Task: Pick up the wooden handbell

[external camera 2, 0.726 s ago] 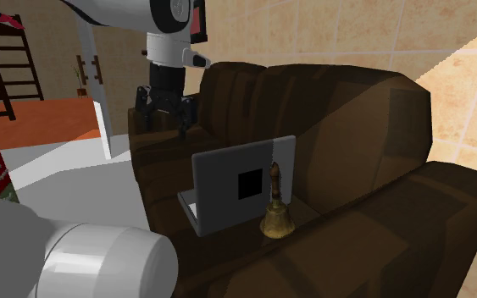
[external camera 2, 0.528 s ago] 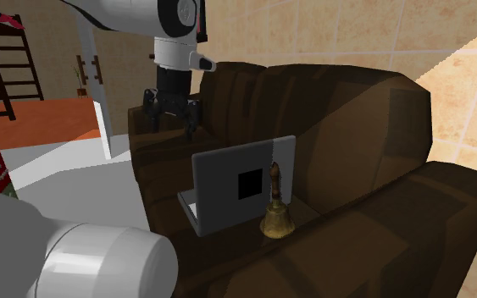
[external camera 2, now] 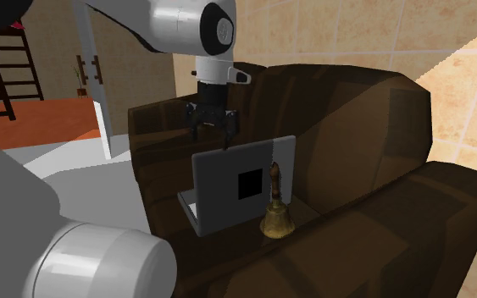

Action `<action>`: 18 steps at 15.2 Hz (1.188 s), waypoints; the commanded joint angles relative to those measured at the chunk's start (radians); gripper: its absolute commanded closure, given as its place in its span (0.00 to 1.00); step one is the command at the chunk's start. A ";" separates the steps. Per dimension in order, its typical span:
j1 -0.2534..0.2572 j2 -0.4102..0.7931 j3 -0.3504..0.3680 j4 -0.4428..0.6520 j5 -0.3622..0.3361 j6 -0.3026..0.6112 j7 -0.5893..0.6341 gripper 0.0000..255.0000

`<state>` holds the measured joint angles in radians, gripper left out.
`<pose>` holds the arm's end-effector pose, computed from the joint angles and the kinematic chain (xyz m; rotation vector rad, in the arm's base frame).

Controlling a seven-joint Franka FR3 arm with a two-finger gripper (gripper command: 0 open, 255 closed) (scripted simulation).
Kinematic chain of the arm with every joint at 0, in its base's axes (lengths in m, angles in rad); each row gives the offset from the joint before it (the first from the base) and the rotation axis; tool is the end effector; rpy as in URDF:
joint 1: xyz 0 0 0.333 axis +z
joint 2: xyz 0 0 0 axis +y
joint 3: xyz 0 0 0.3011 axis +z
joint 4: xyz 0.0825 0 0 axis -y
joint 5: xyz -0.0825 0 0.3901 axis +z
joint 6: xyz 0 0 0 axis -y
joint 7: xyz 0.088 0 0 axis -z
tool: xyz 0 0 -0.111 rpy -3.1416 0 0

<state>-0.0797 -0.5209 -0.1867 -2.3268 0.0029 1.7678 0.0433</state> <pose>0.3897 -0.1125 0.5065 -3.0111 0.4304 0.0547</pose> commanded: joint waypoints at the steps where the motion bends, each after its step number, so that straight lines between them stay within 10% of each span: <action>1: -0.015 0.052 -0.028 0.021 -0.022 0.027 -0.030 0.00; 18: -0.126 0.464 -0.142 0.250 -0.059 0.192 -0.201 0.00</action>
<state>-0.2042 -0.0623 -0.3275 -2.0710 -0.0557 1.9482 -0.1556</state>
